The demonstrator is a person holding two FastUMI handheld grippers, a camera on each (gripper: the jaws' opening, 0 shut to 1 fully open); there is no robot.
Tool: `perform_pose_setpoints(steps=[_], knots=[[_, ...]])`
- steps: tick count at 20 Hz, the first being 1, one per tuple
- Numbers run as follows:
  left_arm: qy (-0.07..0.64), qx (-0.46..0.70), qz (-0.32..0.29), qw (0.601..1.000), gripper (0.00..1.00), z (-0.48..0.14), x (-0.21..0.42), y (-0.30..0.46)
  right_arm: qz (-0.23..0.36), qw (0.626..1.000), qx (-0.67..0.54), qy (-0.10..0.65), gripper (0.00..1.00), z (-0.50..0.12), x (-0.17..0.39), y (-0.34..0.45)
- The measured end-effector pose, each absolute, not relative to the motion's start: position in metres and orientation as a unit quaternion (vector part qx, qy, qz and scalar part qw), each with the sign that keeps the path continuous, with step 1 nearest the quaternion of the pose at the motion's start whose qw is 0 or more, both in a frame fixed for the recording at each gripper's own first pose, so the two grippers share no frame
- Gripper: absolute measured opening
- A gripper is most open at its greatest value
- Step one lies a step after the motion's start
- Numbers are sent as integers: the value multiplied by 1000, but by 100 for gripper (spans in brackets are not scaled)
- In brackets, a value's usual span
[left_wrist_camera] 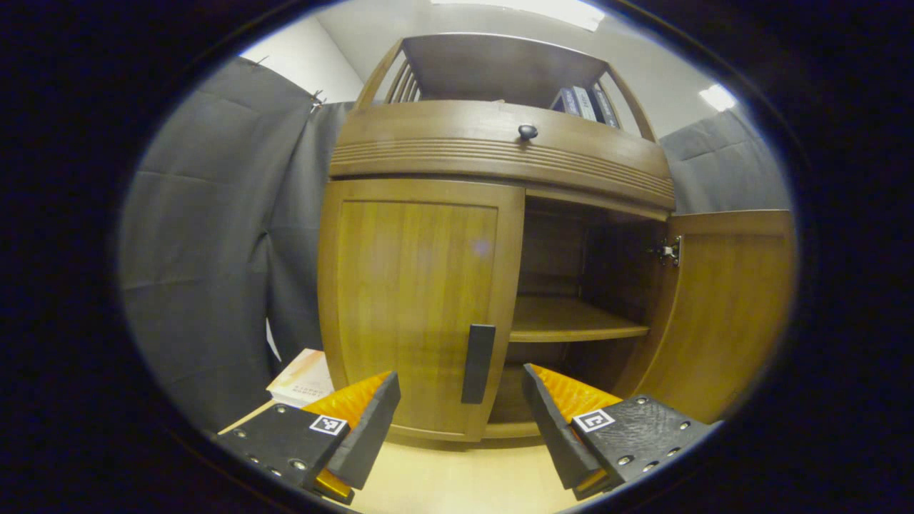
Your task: Open the right door of the double-door shoe cabinet with the right hand, and open the left door with the left hand.
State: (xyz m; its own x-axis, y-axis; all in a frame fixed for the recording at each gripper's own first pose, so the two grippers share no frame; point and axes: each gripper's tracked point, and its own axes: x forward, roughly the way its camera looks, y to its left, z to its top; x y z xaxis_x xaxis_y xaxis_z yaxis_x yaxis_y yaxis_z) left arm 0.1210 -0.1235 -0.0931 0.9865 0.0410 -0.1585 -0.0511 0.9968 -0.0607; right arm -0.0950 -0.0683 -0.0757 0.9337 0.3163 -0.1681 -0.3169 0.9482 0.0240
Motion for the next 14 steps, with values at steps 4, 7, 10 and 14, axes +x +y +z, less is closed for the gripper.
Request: perform_pose_setpoints(steps=[4, 7, 10, 14], knots=[[82, -35, 0, 996, 100, -110, 156, -123, 156, 985, -1, 72, 97, -79, -87, -34], [87, -30, -11, 996, 100, -119, 181, -126, 140, 988, -4, 70, 100, -84, -81, -19], [87, -5, -16, 996, 100, -127, 199, -127, 126, 990, -9, 66, 100, -85, -80, -7], [93, 7, -26, 995, 100, -142, 218, -132, 106, 992, -18, 67, 97, -87, -77, 0]])
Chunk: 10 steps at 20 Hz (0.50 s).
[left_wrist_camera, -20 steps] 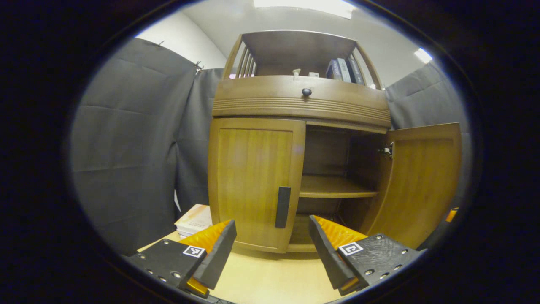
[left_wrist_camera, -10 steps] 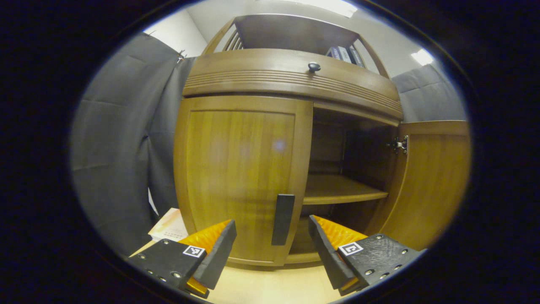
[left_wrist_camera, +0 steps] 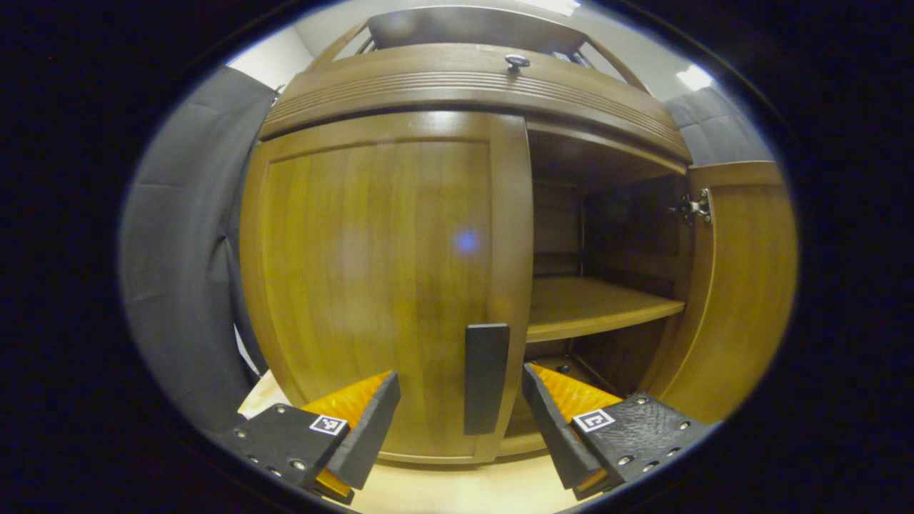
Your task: Open the right door of the double-door shoe cabinet with the right hand, and open the left door with the left hand.
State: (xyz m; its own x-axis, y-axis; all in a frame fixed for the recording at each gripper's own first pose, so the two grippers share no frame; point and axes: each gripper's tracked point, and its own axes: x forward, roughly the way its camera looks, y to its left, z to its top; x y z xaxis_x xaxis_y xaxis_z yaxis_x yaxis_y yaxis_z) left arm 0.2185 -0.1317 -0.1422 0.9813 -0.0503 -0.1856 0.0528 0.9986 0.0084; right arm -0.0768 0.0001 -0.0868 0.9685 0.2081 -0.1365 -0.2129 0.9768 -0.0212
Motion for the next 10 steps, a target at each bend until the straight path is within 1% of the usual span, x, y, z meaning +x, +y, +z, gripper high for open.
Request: perform_pose_setpoints(steps=[1, 4, 5, 6, 8, 10], knots=[[89, 5, -29, 996, 100, -142, 223, -134, 101, 993, -19, 66, 97, -87, -78, -1], [88, 4, -33, 996, 80, -148, 235, -137, 84, 994, -19, 70, 97, -91, -76, -2], [90, 1, -35, 995, 80, -149, 238, -137, 80, 994, -18, 72, 97, -92, -75, -2], [93, -6, -35, 995, 74, -151, 240, -137, 77, 994, -18, 73, 100, -92, -75, -2], [92, -25, -47, 994, 62, -153, 241, -144, 71, 995, -19, 73, 100, -92, -73, -3], [89, -27, -42, 995, 50, -152, 240, -147, 66, 995, -18, 74, 100, -94, -73, -3]])
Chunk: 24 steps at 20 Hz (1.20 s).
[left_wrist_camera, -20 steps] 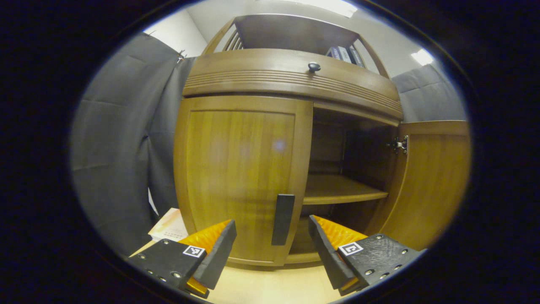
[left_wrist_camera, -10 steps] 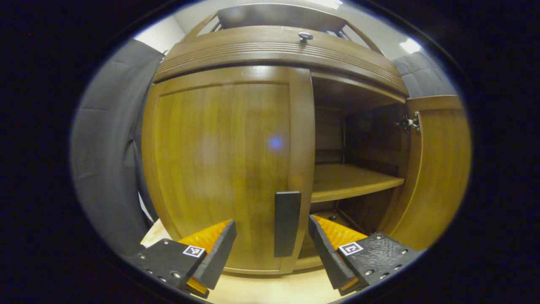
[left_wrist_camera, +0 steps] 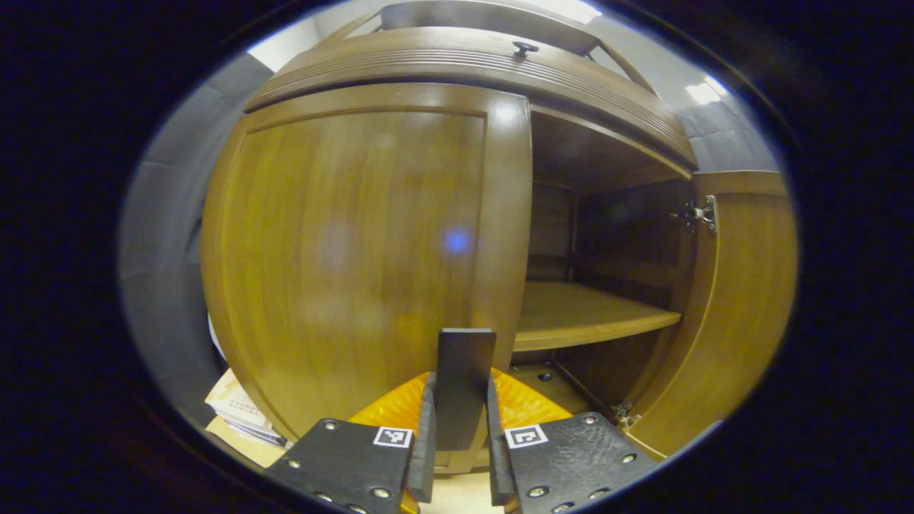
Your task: Open the right door of the double-door shoe cabinet with the right hand, and open the left door with the left hand.
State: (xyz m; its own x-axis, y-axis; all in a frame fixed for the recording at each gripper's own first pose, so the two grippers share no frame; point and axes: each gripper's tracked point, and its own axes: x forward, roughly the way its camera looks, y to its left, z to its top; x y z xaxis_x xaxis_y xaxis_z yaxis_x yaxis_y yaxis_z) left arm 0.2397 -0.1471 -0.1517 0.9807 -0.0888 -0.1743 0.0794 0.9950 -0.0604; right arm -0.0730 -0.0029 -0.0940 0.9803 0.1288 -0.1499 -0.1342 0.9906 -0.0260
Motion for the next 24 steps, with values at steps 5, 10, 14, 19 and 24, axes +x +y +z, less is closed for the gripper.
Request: perform_pose_setpoints(steps=[5, 10, 14, 19, 24], knots=[[79, -14, -42, 996, 20, -151, 242, -146, 60, 995, -10, 81, 100, -101, -70, -3], [85, -21, -48, 995, 21, -153, 237, -146, 59, 995, -3, 82, 100, -106, -71, -3], [84, -25, -58, 994, 25, -152, 222, -145, 60, 995, 3, 80, 100, -106, -71, -2], [93, -30, -68, 993, 25, -150, 190, -137, 80, 993, 10, 85, 97, -112, -70, 9], [93, -46, -73, 992, 25, -146, 153, -122, 99, 992, 10, 83, 97, -113, -69, 17]])
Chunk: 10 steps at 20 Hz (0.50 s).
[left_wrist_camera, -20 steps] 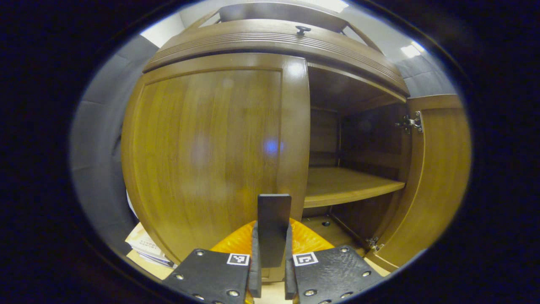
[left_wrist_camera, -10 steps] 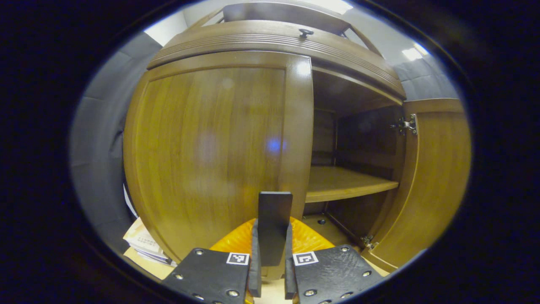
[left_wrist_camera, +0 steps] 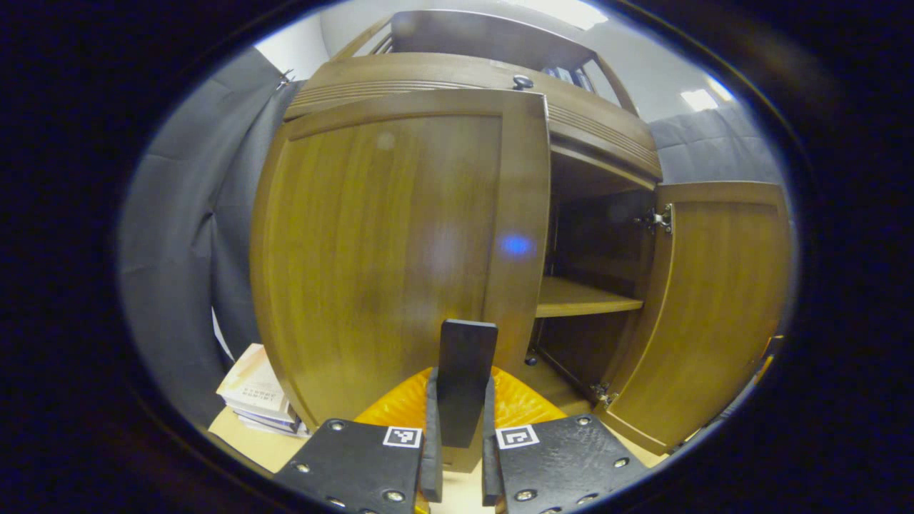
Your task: Open the right door of the double-door shoe cabinet with the right hand, and open the left door with the left hand.
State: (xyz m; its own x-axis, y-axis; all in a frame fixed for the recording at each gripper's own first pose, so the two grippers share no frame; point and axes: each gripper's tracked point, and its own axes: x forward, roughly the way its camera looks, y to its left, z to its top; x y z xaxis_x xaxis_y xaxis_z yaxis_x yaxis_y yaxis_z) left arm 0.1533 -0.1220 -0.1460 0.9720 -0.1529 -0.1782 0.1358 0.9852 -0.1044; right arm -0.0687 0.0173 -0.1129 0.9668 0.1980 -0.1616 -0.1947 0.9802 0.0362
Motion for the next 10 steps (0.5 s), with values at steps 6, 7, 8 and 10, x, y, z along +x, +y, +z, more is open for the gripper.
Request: perform_pose_setpoints(steps=[6, 7, 8, 10], knots=[[96, -47, -64, 992, 25, -143, 119, -102, 130, 988, 9, 86, 100, -117, -64, 32], [99, -51, -60, 992, 23, -143, 113, -98, 134, 987, 8, 86, 100, -117, -63, 34], [100, -53, -55, 992, 24, -143, 107, -94, 138, 987, 8, 86, 97, -117, -61, 37], [100, -48, -47, 993, 25, -141, 96, -85, 148, 985, 9, 88, 100, -118, -59, 42]])
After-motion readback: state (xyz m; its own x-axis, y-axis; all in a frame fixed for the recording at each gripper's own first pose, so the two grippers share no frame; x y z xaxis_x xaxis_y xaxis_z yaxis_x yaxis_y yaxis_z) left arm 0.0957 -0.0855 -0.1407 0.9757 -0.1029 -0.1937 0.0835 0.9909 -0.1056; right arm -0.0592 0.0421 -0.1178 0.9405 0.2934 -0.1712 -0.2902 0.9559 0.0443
